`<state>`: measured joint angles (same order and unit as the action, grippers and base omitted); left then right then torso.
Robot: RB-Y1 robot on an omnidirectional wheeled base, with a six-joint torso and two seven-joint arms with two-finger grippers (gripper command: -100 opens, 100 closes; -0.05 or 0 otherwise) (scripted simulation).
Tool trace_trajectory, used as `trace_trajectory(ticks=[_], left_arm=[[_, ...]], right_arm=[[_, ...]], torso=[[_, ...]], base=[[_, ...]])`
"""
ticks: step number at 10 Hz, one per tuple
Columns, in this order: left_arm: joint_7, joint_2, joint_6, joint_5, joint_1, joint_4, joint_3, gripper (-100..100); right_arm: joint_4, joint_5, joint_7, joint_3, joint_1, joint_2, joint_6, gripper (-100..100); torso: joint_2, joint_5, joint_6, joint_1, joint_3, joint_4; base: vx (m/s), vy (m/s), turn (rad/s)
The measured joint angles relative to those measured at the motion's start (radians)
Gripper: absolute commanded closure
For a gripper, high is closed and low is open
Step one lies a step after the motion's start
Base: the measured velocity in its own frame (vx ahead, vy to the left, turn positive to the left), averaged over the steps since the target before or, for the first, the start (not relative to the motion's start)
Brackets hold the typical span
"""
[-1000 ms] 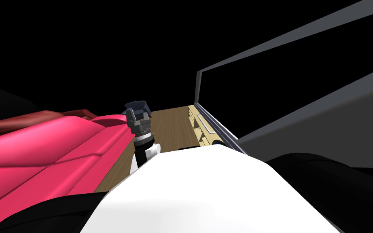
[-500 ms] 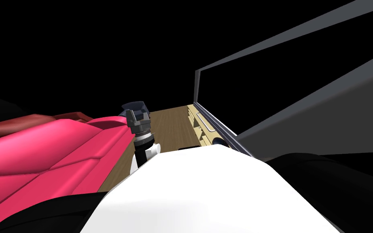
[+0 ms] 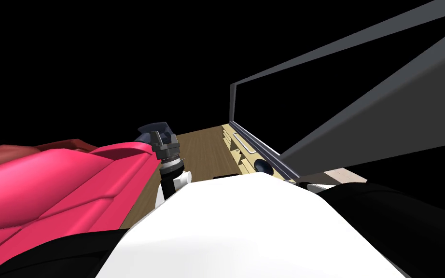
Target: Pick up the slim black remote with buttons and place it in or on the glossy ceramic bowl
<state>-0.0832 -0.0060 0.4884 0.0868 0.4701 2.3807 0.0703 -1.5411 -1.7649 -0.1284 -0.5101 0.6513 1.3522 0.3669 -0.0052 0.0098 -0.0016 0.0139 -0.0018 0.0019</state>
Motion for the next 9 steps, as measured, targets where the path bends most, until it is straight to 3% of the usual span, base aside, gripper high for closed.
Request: trace_trajectory(ticks=[7, 9], left_arm=[[0.000, 0.000, 0.000, 0.000, 0.000, 0.000, 0.000, 0], [0.000, 0.000, 0.000, 0.000, 0.000, 0.000, 0.000, 0]], right_arm=[[-0.094, 0.027, 0.109, 0.065, 0.000, 0.143, 0.041, 100], [-0.135, 0.009, 0.161, 0.080, 0.006, 0.186, 0.049, 100]], torso=[[-0.002, 0.000, 0.000, 0.002, -0.001, -0.001], [-0.004, -0.001, 0.000, 0.003, -0.002, -0.001]], base=[[-0.034, 0.073, -0.083], [-0.014, 0.056, -0.050]])
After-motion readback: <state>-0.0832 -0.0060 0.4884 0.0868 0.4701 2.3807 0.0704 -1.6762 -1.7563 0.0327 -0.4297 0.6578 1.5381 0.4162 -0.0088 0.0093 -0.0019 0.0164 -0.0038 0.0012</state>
